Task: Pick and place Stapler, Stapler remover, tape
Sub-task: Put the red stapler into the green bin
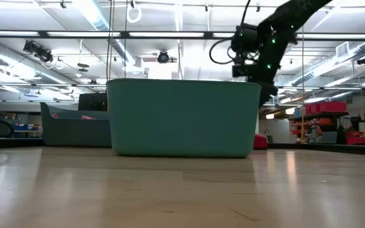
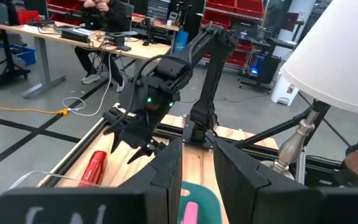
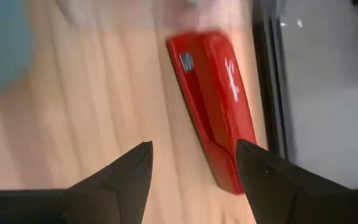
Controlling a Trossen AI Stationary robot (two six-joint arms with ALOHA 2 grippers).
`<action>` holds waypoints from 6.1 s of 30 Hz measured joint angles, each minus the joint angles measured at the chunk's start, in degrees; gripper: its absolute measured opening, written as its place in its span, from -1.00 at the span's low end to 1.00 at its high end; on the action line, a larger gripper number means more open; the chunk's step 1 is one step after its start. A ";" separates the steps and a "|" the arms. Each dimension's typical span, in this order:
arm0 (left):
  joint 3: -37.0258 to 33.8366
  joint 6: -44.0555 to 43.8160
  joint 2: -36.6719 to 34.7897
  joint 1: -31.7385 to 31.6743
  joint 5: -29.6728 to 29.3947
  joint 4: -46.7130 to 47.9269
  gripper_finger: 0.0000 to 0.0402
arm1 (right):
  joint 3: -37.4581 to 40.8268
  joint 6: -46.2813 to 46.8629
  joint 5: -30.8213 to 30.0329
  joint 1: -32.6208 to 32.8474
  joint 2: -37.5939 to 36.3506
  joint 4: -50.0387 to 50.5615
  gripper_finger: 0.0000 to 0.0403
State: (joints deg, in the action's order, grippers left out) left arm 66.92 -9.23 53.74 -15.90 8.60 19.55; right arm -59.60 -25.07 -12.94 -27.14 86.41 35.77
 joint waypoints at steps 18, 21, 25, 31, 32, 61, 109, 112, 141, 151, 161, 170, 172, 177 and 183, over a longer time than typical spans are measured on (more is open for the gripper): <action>0.00 -0.61 0.00 0.02 0.00 0.01 -0.53 | 3.64 -4.78 0.88 -6.76 1.84 -10.37 0.16; 0.00 -0.61 0.00 0.02 0.00 0.00 -0.53 | 3.64 -5.60 2.04 -7.57 3.08 -10.42 0.24; 0.00 -0.61 0.26 0.02 0.02 -0.05 -0.53 | 3.64 -5.89 1.99 -8.67 4.93 -10.79 0.38; 0.00 -0.61 0.27 0.02 0.00 0.04 -0.53 | 3.64 -6.97 1.95 -10.25 7.14 -12.15 0.52; 0.00 -0.61 0.28 0.02 0.00 0.08 -0.53 | 3.64 -7.73 2.03 -10.46 7.29 -12.39 0.53; 0.00 -0.63 0.28 0.02 0.00 0.02 -0.53 | 3.60 -10.16 16.85 -17.68 11.27 -15.80 0.55; 0.00 -0.63 0.31 0.00 -3.02 0.04 -0.53 | 3.71 -2.15 11.88 -18.27 8.54 -14.10 -0.25; 0.00 -0.63 0.31 0.02 -3.02 0.04 -0.53 | 3.72 -2.15 11.64 -18.27 8.52 -11.99 -0.29; 0.00 -2.09 0.31 0.00 -2.99 0.04 -0.53 | 3.64 9.71 15.55 -18.27 3.46 -9.16 -0.33; 0.00 -2.06 0.31 0.00 -2.99 0.04 -0.53 | 3.64 12.00 15.81 -18.36 -0.86 -9.51 -0.33; 0.00 -2.03 0.31 0.00 -2.99 0.02 -0.53 | 3.57 12.83 22.59 -18.43 -7.40 -11.18 -0.33; 0.00 -2.08 0.31 0.02 -2.98 0.04 -0.53 | 3.55 12.64 22.47 -18.40 -7.39 -8.70 -0.39; 0.00 -2.09 0.31 0.01 -2.97 0.03 -0.53 | 3.55 12.64 22.44 -18.40 -7.39 -8.47 -0.41; 0.00 -2.10 0.31 0.00 -2.97 0.02 -0.53 | 3.55 12.12 20.12 -18.40 -7.16 -5.33 -0.42; 0.00 -2.12 0.31 0.02 -2.96 0.02 -0.53 | 3.55 11.96 19.85 -18.42 -5.12 -4.03 -0.42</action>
State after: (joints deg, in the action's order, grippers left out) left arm 66.92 -11.35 54.04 -15.88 5.64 19.57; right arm -56.05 -13.11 6.91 -45.56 81.29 31.74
